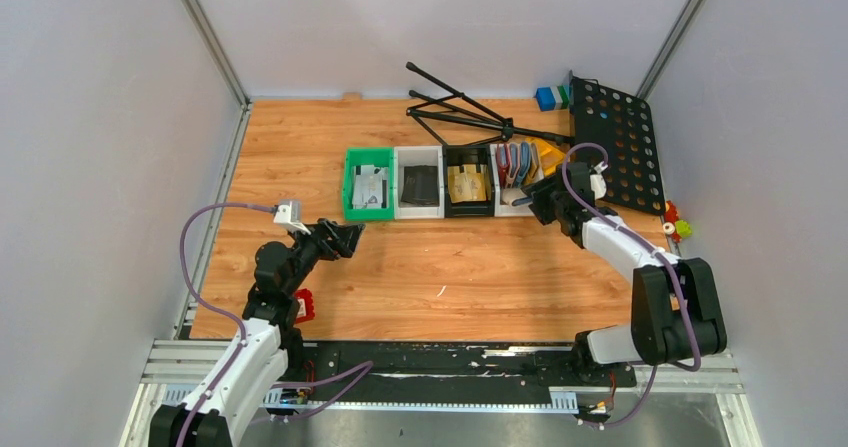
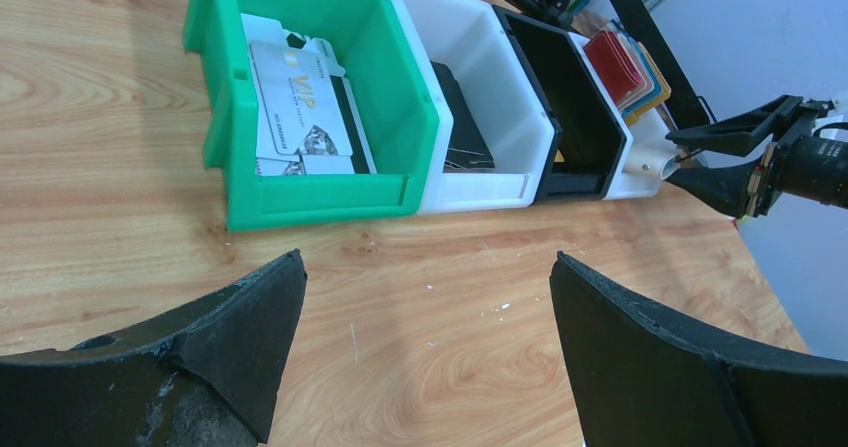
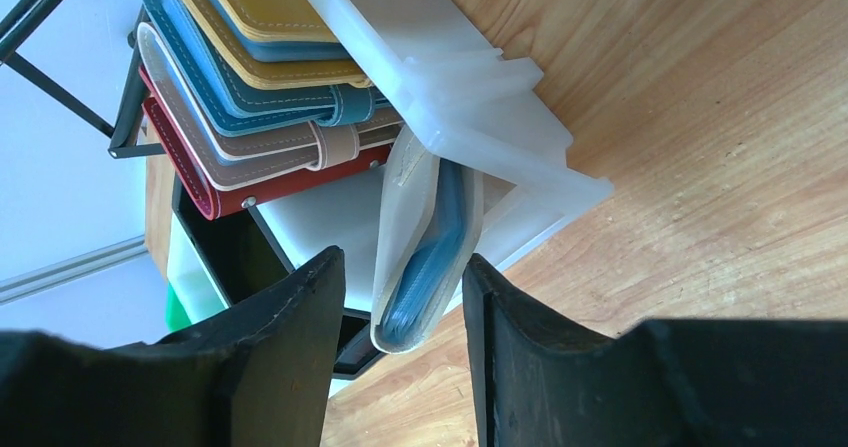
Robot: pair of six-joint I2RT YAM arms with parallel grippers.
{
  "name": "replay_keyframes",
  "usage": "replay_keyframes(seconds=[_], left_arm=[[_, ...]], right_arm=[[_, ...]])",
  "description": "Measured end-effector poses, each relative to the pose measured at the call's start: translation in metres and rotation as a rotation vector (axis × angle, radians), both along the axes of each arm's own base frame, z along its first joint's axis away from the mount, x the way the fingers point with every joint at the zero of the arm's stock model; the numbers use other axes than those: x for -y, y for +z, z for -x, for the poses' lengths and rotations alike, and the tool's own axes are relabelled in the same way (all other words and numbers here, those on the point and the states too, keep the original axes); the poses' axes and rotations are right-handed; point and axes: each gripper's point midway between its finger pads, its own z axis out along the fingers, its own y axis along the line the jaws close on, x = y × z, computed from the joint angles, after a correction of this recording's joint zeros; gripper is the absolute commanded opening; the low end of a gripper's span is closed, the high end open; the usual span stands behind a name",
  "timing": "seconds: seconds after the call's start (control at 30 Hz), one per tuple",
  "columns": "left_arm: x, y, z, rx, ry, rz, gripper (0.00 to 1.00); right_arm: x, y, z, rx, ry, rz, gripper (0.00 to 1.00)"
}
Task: Take the credit cards out of the card holder
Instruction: Pick up the card holder from the storage box.
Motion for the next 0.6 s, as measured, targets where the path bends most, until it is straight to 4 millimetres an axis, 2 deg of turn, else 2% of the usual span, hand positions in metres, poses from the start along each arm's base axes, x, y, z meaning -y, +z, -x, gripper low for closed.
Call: replay_keyframes(seconds=[0.27,0.4,0.5,0.6], left_arm=[[-0.001,-0.001,0.0,-0.004,0.007,-0.002,0.98],[-0.002,-0.001,-0.001,-0.004,0.011,-0.002,0.98],[-0.002,-0.001,-0.001,-0.004,0.013,-0.002,0.98],[-0.002,-0.001,-0.001,-0.004,0.014,-0.002,0.98]], right_arm=[[-0.003,-0.012,0.0,-0.028,0.008,0.005,0.45],[-0.005,-0.019,-0.001,-0.042,0.013,0.009,0.34],[-0.005,-0.024,-0.002,-0.054,0.016,0.014,0.19],[-0.006,-0.015,-0.009,-0.031,0.017,0.016,0.17]])
